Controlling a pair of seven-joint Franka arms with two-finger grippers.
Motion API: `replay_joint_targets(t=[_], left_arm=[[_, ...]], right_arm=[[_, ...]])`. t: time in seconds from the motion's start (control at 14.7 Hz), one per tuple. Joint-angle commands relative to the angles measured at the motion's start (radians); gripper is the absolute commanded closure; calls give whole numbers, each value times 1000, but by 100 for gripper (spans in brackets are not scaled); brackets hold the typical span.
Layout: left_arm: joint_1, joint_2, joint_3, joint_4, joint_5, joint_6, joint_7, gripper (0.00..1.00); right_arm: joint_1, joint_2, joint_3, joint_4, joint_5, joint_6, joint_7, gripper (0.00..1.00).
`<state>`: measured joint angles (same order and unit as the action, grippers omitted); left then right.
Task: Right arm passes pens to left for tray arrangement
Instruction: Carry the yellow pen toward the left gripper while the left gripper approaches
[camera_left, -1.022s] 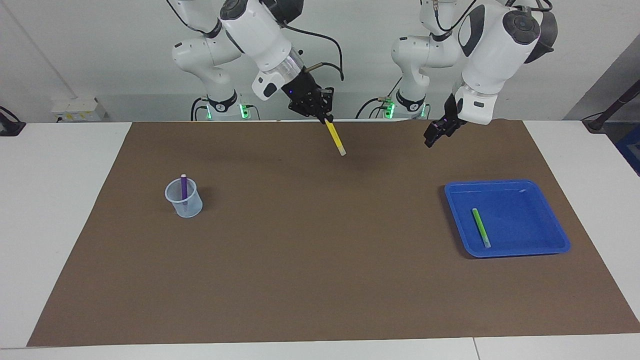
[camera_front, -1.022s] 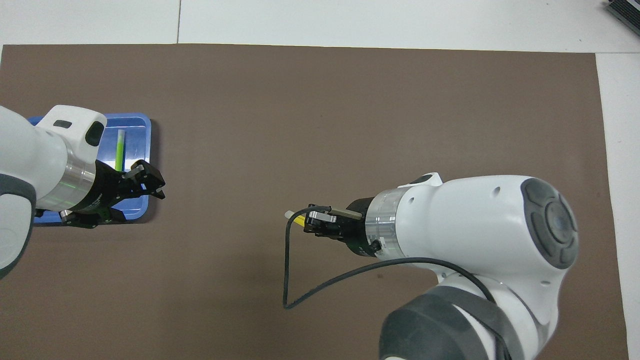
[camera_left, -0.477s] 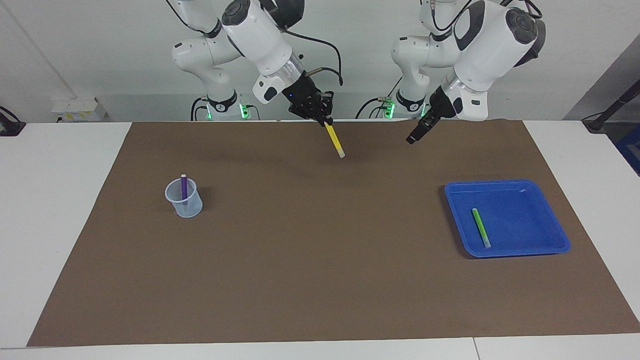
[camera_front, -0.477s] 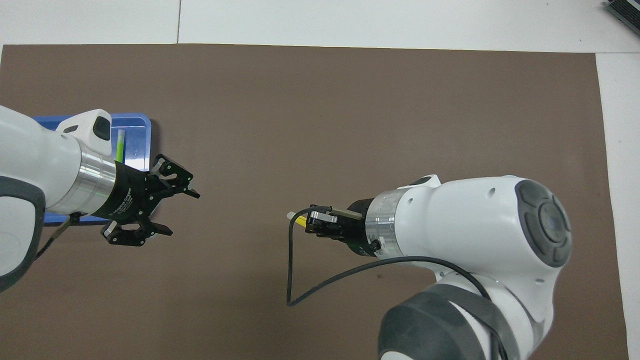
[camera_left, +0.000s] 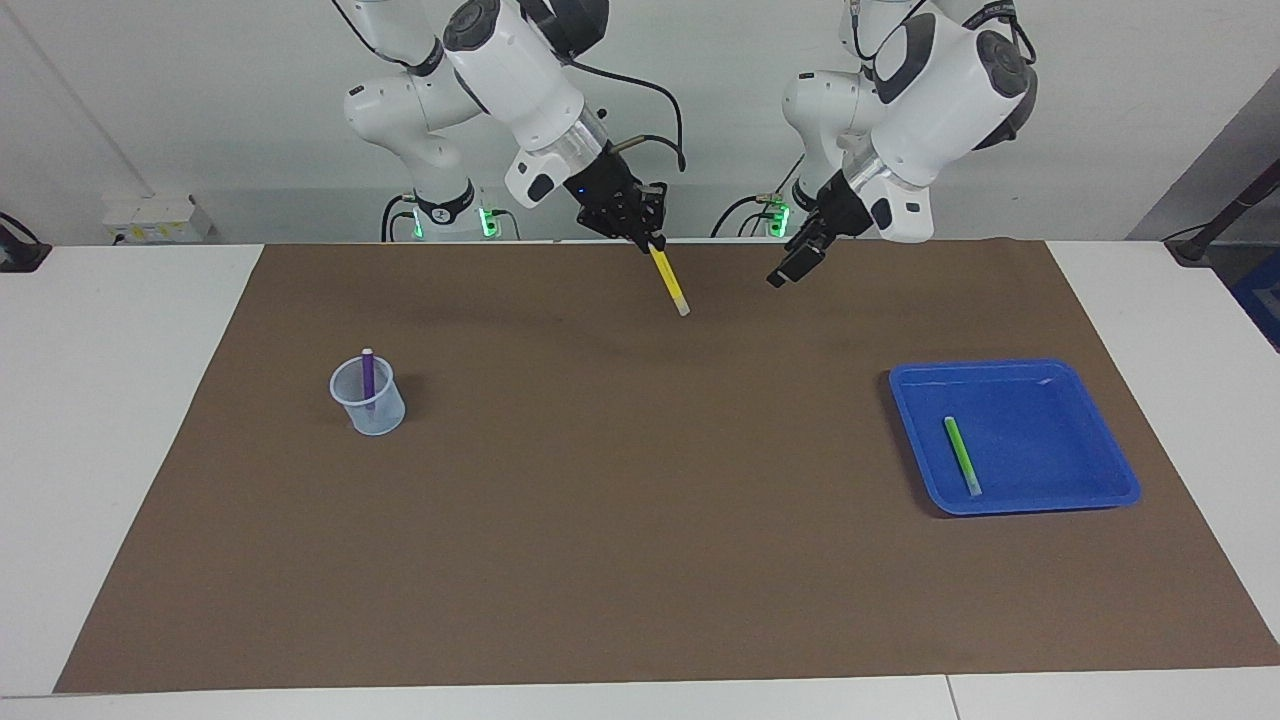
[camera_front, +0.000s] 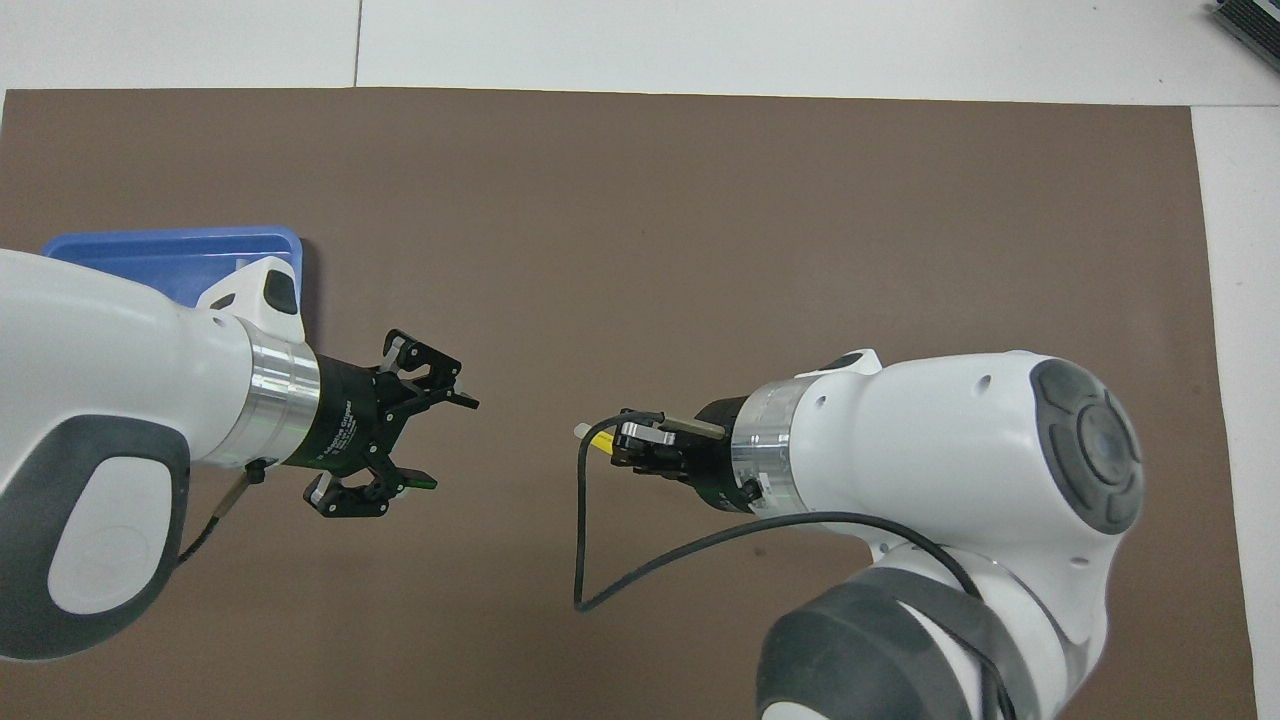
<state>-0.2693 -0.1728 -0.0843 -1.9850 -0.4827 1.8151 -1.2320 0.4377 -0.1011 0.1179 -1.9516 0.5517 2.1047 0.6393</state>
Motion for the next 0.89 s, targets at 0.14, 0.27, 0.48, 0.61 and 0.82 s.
replay_joint_targets(t=[0.14, 0.27, 0.48, 0.61, 0.82], left_arm=[[-33, -36, 9, -54, -68, 73, -47, 22], [-63, -48, 9, -84, -106, 127, -75, 22], [-117, -63, 9, -136, -135, 240, -121, 23], [-134, -63, 9, -143, -137, 265, -139, 23], [-146, -63, 9, -146, -148, 286, -142, 24]], right_arm=[[-5, -17, 2, -24, 31, 23, -3, 100], [-5, -15, 2, -21, 46, 24, -3, 100], [-5, -15, 2, -21, 51, 26, -3, 100], [-5, -15, 2, -21, 51, 26, -4, 100], [-5, -14, 2, -18, 54, 26, -4, 100]])
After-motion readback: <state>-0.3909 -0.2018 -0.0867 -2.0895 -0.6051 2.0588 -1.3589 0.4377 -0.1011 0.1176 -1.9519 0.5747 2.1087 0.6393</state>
